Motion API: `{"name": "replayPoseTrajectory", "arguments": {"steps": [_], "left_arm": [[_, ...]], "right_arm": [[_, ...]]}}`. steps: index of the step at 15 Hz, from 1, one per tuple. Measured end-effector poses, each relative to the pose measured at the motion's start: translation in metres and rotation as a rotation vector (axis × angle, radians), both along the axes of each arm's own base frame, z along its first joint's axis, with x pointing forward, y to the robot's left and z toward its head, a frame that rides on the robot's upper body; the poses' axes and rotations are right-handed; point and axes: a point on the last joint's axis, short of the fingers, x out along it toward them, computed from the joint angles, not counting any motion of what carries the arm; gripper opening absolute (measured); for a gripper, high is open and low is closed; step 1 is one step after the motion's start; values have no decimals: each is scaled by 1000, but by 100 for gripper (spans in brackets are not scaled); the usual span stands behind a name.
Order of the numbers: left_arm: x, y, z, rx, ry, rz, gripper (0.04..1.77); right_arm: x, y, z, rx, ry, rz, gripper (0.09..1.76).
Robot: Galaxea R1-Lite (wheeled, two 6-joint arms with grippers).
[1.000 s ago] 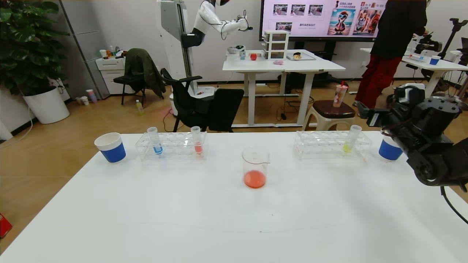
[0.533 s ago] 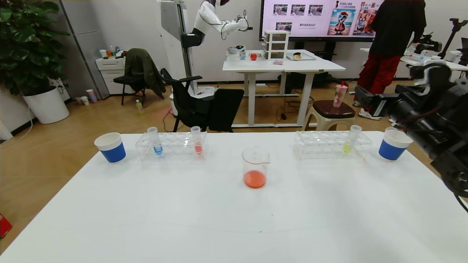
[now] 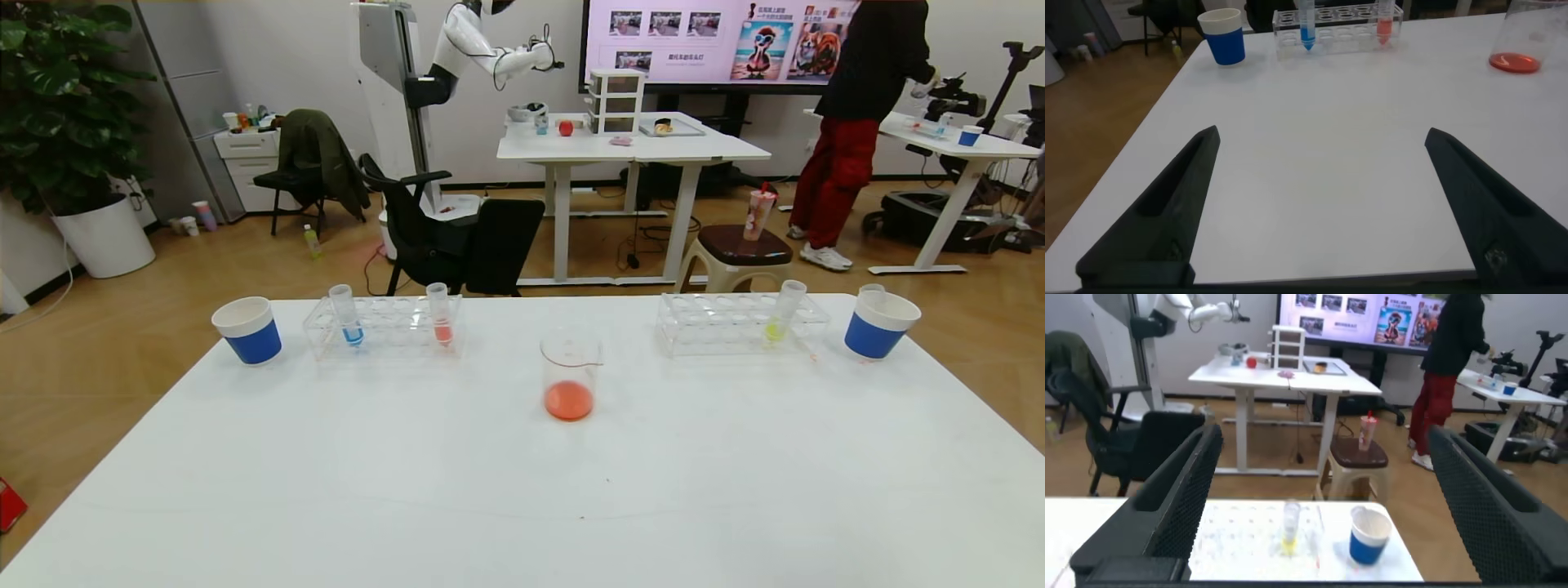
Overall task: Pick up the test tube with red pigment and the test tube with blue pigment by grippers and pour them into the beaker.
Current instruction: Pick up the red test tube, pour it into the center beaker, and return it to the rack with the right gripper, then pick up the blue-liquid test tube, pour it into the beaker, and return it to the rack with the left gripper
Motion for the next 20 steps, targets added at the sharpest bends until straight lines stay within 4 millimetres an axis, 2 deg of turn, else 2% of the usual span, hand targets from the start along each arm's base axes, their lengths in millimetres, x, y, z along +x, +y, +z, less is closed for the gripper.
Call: {"name": "replayPoseTrajectory", "arguments": {"steps": [3, 5, 7, 9, 11, 13, 18, 20], "left_arm": [[0, 0, 0, 0, 0, 0, 175], [0, 0, 0, 0, 0, 0, 175], [0, 0, 0, 0, 0, 0, 175], [0, 0, 0, 0, 0, 0, 175], [0, 0, 0, 0, 0, 0, 175], [0, 0, 0, 0, 0, 0, 175], [0, 0, 0, 0, 0, 0, 175], [0, 0, 0, 0, 0, 0, 175]], "right_arm": [[-75, -5, -23, -40, 187, -25, 173], [-123, -6, -38, -54, 226, -30, 173], [-159, -7, -49, -56, 163, -41, 173], [-179, -7, -63, -56, 109, -44, 173], [-191, -6, -86, -57, 79, -38, 173], [-194, -6, -116, -61, 81, -16, 173], [-173, -4, -177, -38, 144, 68, 173], [-165, -3, -200, -42, 223, 114, 173]]}}
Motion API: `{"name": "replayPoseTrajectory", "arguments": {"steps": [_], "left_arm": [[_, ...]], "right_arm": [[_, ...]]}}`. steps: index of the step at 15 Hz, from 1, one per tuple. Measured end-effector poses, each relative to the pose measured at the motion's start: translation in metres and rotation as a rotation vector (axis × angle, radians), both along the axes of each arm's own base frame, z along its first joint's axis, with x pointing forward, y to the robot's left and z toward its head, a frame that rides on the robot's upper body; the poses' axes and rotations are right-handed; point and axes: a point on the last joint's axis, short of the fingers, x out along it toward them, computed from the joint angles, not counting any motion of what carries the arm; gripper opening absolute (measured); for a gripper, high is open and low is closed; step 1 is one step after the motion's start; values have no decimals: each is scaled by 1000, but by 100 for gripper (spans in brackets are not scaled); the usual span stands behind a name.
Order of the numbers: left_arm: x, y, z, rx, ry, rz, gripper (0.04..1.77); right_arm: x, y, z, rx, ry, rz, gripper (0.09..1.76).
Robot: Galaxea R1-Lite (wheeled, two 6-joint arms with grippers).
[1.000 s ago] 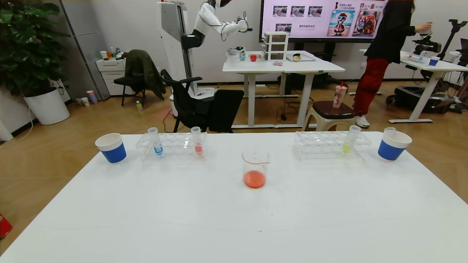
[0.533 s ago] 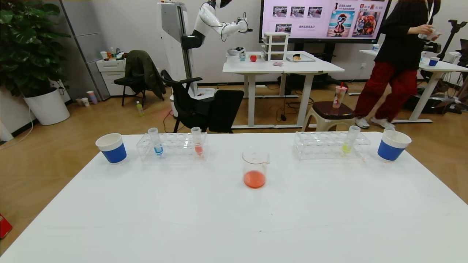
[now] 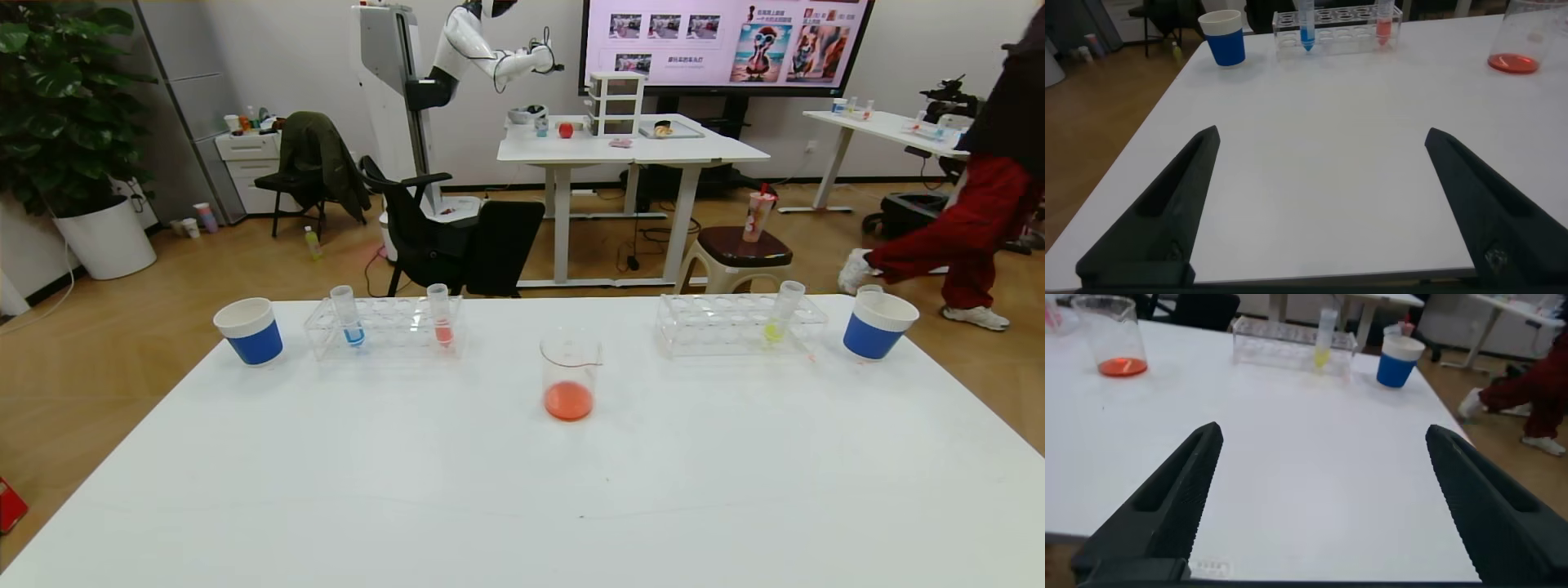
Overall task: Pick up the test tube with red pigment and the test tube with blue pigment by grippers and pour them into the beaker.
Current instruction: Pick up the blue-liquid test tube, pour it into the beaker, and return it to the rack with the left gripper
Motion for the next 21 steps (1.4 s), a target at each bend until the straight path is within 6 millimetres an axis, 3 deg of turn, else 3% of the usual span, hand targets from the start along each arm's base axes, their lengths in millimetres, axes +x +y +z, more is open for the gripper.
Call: {"name": "replayPoseTrajectory", "arguments": {"steps": [3, 12, 14, 17, 21], "left_arm": [[0, 0, 0, 9, 1, -2, 175], [-1, 0, 5, 0, -9, 9, 175], [-3, 0, 23, -2, -36, 7, 175], [6, 0, 67, -10, -50, -7, 175], [56, -1, 127, -17, -79, -12, 175]], "right_arm": [[2, 0, -10, 18, 47, 12, 173], [3, 0, -11, 43, 48, 5, 173], [3, 0, -11, 43, 48, 4, 173], [3, 0, -11, 43, 48, 4, 173], [3, 0, -11, 43, 48, 4, 173]]}}
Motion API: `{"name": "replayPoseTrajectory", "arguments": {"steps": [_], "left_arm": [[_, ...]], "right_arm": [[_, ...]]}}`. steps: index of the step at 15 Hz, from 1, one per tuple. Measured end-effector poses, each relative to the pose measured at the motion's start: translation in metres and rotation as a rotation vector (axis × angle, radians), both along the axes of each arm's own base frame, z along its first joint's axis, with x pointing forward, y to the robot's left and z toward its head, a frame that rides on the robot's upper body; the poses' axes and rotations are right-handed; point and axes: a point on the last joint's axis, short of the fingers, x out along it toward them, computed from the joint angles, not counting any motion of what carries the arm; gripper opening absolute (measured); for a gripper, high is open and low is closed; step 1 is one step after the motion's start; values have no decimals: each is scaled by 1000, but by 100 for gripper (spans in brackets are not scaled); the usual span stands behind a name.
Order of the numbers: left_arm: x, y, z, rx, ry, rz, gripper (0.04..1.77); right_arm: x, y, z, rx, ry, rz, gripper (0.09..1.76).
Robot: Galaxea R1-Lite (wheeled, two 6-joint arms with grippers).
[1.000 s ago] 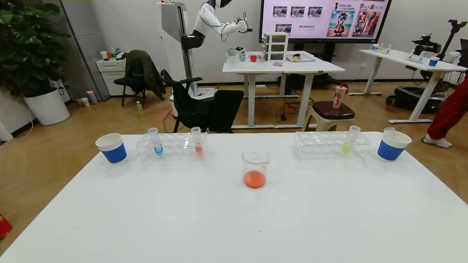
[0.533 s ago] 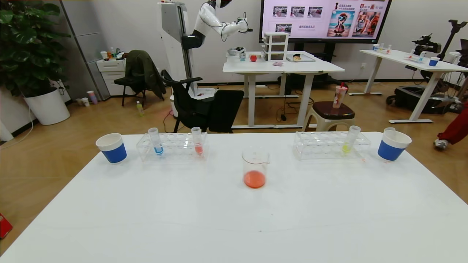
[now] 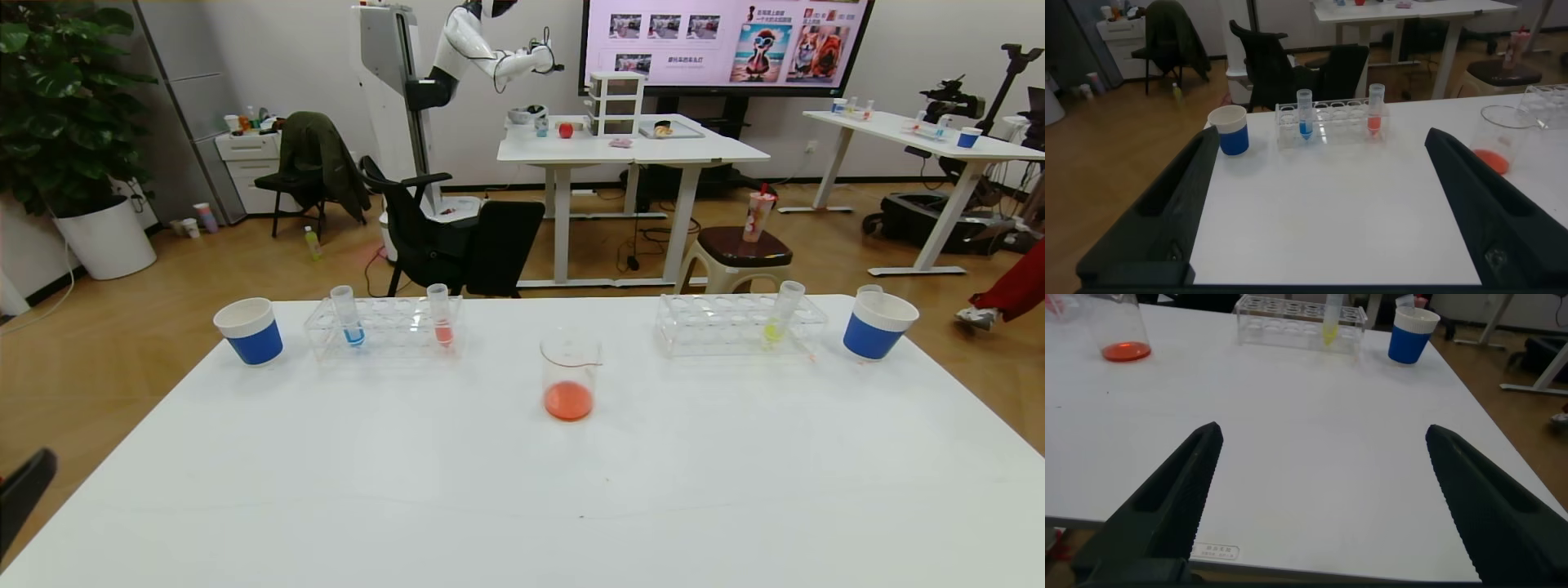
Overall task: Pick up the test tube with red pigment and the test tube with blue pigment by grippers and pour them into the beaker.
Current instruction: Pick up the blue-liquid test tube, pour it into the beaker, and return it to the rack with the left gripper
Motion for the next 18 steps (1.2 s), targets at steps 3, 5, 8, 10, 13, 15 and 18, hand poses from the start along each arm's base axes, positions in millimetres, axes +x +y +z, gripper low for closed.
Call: {"name": "replayPoseTrajectory", "arguments": {"steps": [3, 5, 8, 10, 13, 15, 18], "left_arm": [[62, -1, 25, -2, 25, 6, 175], [104, -2, 30, -9, 48, 5, 175], [157, -3, 25, -28, 59, 1, 175], [187, -4, 14, -32, 68, 2, 175], [222, -5, -8, -33, 90, 0, 175], [239, -6, -23, -32, 107, 0, 175], [259, -7, -48, -35, 140, -2, 175]], "right_arm": [[0, 0, 0, 0, 0, 0, 173], [0, 0, 0, 0, 0, 1, 173], [0, 0, 0, 0, 0, 0, 173], [0, 0, 0, 0, 0, 0, 173], [0, 0, 0, 0, 0, 0, 173], [0, 0, 0, 0, 0, 0, 173], [0, 0, 0, 0, 0, 0, 173]]}}
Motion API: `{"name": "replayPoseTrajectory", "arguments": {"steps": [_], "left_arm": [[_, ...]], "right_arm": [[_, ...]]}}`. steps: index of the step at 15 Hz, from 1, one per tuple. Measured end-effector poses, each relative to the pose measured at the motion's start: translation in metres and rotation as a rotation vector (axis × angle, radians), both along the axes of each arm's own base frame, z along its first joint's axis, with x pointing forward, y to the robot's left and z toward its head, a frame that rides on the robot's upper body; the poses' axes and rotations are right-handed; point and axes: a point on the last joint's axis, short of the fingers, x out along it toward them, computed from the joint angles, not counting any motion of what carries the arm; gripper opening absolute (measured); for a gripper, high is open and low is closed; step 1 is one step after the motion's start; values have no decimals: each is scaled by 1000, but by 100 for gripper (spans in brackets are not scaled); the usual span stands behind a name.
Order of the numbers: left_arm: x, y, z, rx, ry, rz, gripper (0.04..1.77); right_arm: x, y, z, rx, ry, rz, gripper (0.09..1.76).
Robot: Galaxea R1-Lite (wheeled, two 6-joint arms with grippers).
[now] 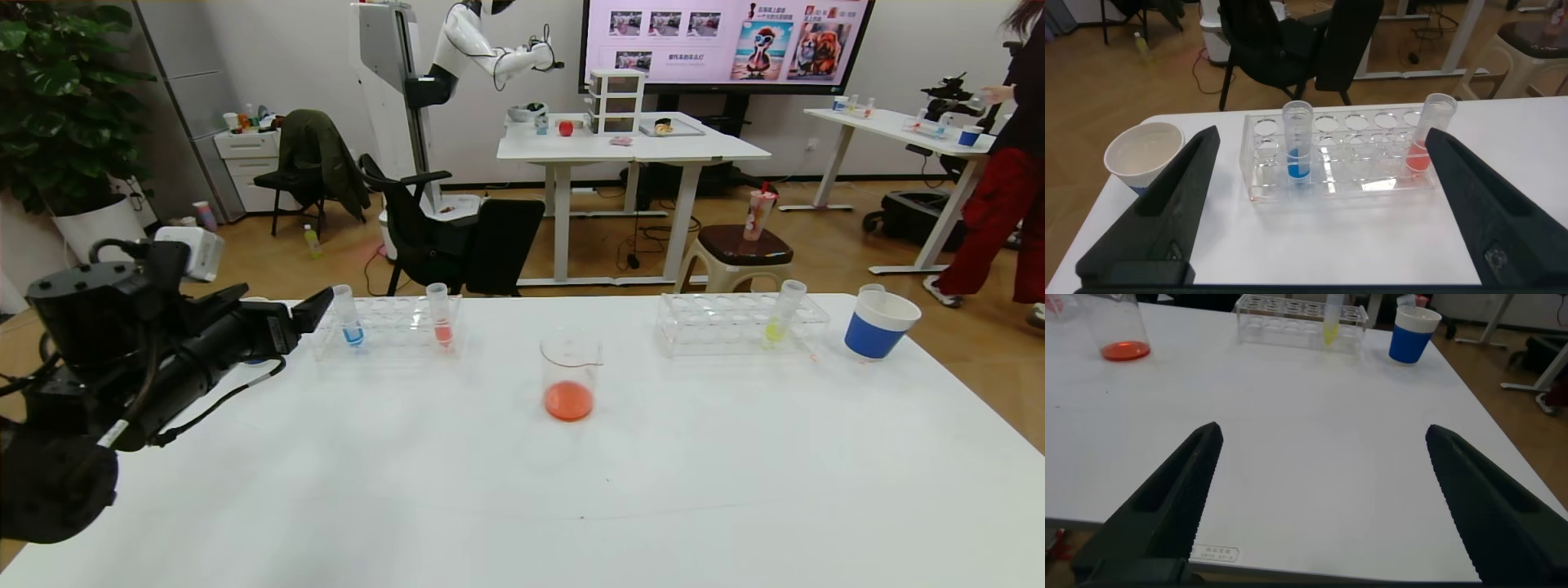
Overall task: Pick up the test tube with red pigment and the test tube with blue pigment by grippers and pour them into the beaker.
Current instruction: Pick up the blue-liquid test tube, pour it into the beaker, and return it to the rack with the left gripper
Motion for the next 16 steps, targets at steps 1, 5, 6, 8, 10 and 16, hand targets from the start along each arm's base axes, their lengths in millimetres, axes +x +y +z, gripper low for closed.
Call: {"name": "replayPoseTrajectory", "arguments": {"steps": [1, 5, 6, 8, 10, 16], "left_arm": [[6, 0, -8, -1, 4, 0, 175], [33, -1, -42, -18, -24, 6, 175], [39, -1, -51, -23, -24, 8, 175], [50, 1, -67, -28, -2, 16, 175], [62, 2, -75, -29, -1, 21, 175], [105, 3, -84, -29, -62, 40, 175]], "right_arm": [[0, 0, 0, 0, 0, 0, 173], [0, 0, 0, 0, 0, 0, 173], [0, 0, 0, 0, 0, 0, 173], [0, 0, 0, 0, 0, 0, 173], [0, 0, 0, 0, 0, 0, 173], [0, 0, 0, 0, 0, 0, 173]]}}
